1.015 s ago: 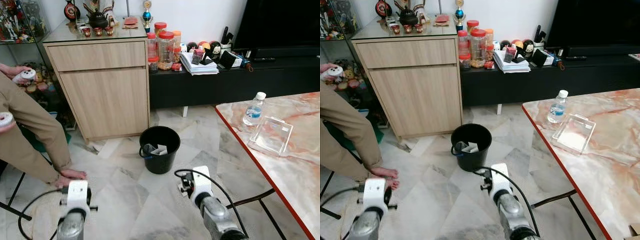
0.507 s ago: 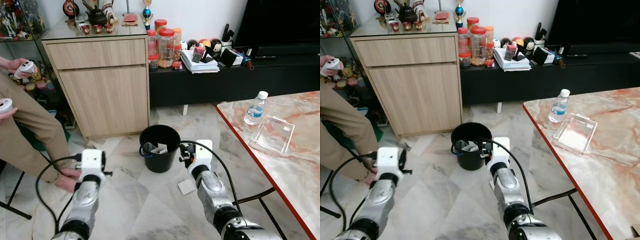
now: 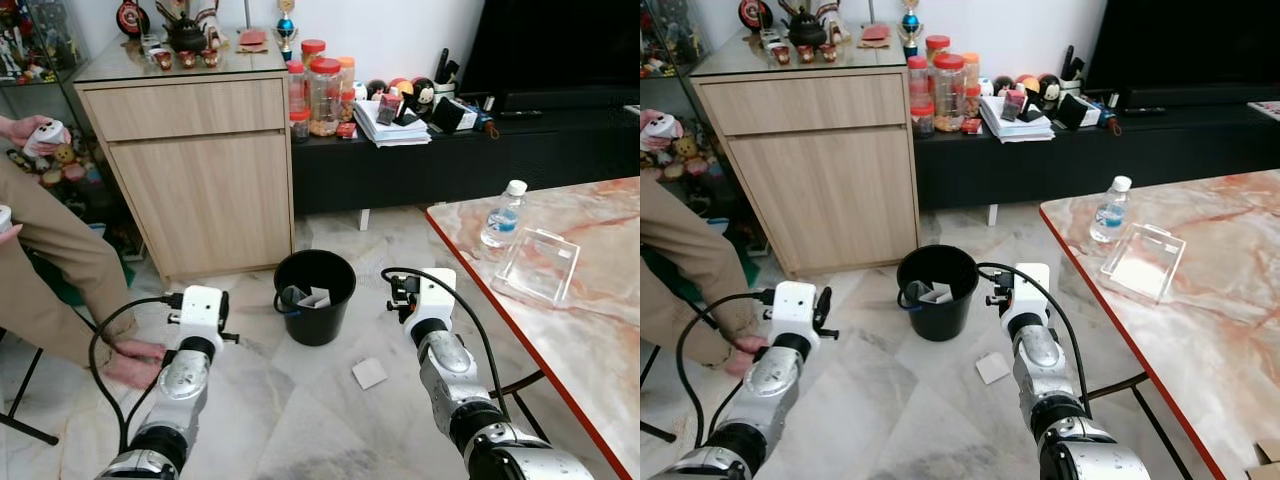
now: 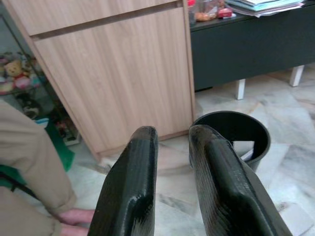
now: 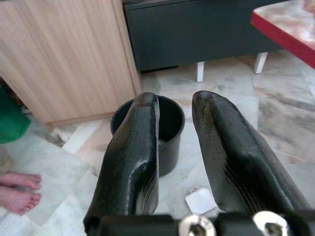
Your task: Picking trash to rubbish bin
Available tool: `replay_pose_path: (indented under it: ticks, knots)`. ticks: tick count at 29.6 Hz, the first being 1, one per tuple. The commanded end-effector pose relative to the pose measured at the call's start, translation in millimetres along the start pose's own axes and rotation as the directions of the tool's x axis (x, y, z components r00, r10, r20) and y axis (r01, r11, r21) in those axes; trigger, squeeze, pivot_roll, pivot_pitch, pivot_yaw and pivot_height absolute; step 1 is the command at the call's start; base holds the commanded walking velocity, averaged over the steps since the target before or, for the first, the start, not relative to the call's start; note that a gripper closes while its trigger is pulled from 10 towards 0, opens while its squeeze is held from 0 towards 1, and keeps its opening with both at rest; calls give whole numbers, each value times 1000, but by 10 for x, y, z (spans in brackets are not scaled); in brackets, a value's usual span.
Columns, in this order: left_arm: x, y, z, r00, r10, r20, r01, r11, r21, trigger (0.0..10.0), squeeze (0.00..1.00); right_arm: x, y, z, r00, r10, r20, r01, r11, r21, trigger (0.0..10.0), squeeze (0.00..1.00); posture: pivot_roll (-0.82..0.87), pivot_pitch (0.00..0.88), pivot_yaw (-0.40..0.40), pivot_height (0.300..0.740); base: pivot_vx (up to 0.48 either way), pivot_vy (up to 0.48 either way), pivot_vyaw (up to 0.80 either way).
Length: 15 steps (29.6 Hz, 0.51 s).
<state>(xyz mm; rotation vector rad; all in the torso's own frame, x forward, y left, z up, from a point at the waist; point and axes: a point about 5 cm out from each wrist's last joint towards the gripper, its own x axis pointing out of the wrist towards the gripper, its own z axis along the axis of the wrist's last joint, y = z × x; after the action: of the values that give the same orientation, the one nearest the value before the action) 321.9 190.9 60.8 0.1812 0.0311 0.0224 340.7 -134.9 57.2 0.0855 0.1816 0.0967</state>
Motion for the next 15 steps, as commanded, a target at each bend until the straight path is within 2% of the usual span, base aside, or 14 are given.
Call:
replay_pose_path:
  ticks: [1, 7, 15]
  knots:
    - [-4, 51, -13, 1000, 23, -6, -23, 1000, -3, 10000, 0, 9, 45, 13, 1000, 10, 9, -10, 1000, -3, 10000, 0, 33, 0, -33, 740, 0, 0, 0]
    - [-22, 66, -41, 1000, 26, -15, -27, 1000, -7, 10000, 0, 7, 153, -11, 999, 38, 6, -38, 999, 9, 10000, 0, 35, 0, -26, 740, 0, 0, 0]
    - [-40, 40, -64, 1000, 19, -21, -20, 1000, -13, 10000, 0, 1, 189, -28, 999, 52, 2, -52, 999, 3, 10000, 0, 37, 0, -22, 740, 0, 0, -730]
